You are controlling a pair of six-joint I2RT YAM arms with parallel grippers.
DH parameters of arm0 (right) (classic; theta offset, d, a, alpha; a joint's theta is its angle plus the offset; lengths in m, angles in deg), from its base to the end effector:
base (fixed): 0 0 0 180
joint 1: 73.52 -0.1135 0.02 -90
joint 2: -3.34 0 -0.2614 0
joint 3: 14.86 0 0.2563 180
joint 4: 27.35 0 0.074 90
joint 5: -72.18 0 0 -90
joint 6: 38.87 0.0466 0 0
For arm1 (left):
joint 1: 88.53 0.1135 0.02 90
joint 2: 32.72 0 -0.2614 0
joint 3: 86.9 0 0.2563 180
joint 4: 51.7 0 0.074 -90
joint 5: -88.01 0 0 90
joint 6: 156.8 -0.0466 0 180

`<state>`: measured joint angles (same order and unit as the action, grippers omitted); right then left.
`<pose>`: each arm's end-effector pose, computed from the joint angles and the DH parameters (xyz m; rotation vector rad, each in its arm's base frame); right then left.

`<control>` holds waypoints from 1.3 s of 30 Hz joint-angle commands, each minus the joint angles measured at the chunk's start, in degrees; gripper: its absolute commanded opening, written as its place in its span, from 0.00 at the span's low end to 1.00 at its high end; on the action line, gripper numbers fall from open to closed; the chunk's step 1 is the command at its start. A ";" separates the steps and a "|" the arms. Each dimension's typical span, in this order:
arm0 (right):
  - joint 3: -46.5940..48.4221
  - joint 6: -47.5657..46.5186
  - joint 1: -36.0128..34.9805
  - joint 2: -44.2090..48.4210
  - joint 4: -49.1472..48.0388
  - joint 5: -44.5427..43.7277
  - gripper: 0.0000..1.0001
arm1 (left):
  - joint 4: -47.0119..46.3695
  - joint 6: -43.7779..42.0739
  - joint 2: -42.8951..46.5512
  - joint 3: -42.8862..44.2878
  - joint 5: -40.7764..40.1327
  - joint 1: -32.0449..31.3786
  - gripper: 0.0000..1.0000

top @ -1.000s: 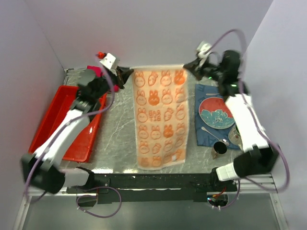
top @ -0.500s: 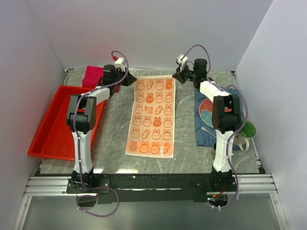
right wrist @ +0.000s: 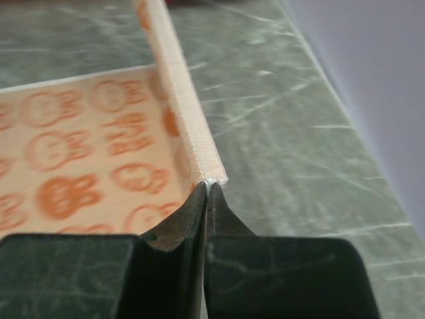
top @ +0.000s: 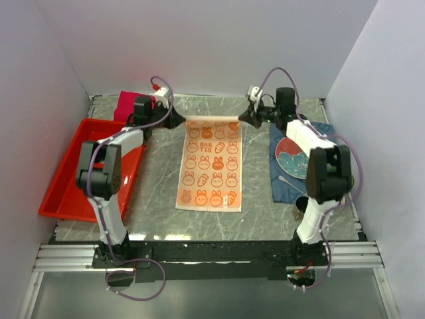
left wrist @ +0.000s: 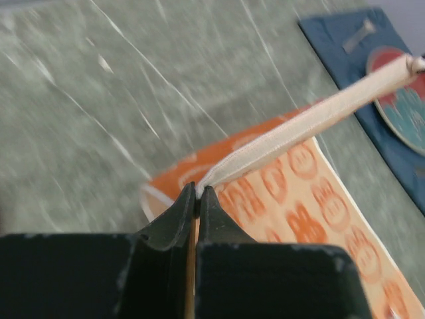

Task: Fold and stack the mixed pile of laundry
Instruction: Fold the T-shirt at the center of the board.

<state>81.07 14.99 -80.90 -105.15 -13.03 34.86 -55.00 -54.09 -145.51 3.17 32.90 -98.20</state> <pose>0.4358 0.0938 0.2594 -1.1815 1.4760 0.5916 0.4524 -0.1041 0.2182 0.3699 1.8993 -0.8417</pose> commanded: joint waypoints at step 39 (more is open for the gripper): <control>-44.42 -32.32 -16.79 39.58 19.07 -5.84 0.00 | 17.98 -39.87 50.30 -46.21 -6.95 -16.70 0.05</control>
<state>37.16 -16.33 -97.38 -67.60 6.84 29.09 -33.67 -91.64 -93.78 -43.69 25.45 -114.66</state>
